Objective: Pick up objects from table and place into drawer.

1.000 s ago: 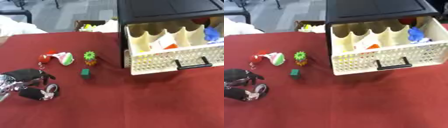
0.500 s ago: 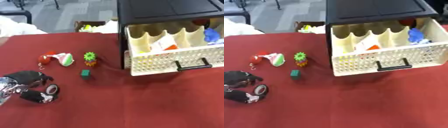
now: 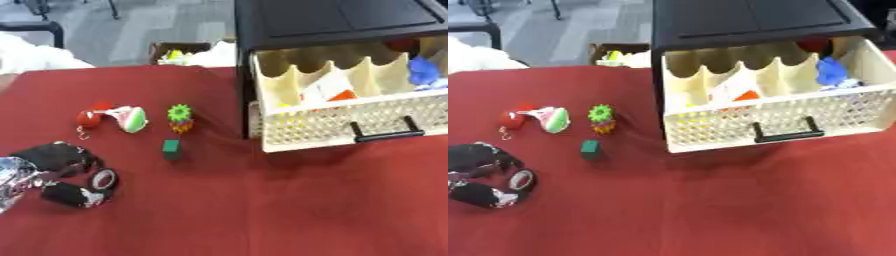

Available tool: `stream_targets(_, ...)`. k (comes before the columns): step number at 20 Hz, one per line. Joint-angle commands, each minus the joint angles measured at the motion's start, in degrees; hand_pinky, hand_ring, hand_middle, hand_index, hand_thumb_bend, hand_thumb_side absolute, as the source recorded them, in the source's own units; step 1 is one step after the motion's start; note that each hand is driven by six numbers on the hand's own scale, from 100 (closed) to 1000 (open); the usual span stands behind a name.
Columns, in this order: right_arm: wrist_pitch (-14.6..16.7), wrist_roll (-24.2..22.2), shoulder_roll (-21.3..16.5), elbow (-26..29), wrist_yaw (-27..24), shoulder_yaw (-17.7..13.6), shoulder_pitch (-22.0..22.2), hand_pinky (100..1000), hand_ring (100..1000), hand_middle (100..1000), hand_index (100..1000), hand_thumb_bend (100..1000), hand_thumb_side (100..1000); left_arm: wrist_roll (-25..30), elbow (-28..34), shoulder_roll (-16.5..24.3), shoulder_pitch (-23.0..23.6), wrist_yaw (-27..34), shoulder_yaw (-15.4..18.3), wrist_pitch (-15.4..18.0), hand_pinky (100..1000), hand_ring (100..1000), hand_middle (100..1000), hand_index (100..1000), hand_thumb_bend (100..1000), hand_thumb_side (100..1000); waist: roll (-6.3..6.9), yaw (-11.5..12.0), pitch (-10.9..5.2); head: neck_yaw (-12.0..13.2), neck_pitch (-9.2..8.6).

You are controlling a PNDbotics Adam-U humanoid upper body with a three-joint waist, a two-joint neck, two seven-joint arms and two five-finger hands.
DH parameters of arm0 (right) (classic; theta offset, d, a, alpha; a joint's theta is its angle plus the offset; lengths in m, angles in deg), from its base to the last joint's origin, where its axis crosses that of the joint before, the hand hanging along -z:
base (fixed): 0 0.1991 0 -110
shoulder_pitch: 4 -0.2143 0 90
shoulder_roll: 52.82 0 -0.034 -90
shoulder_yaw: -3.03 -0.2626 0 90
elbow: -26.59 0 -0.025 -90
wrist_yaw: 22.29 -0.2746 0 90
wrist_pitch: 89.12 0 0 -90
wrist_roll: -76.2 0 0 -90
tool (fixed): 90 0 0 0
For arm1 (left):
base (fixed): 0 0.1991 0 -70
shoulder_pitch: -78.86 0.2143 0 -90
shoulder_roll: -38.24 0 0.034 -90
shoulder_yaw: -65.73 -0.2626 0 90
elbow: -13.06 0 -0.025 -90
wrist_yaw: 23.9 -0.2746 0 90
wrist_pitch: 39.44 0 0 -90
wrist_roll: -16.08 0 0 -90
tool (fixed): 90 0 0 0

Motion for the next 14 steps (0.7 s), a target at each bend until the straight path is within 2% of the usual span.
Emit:
stream_targets(1, 0.15, 0.31, -1.01, 0.32, -0.01, -0.71, -0.32, 374, 492, 483, 745, 100, 1000, -0.73, -0.33, 1.05, -0.83, 0.01, 0.80, -0.12, 426, 561, 647, 890, 354, 810, -0.33, -0.01, -0.76, 0.28, -0.62)
stream_targets(14, 0.09, 0.23, -0.81, 0.32, -0.21, -0.74, -0.53, 374, 491, 481, 743, 100, 1000, -2.19, -3.29, 0.03, -1.08, -1.57, 1.21, 0.70, 385, 536, 608, 871, 342, 769, -0.41, -0.04, -0.55, 0.49, -0.76)
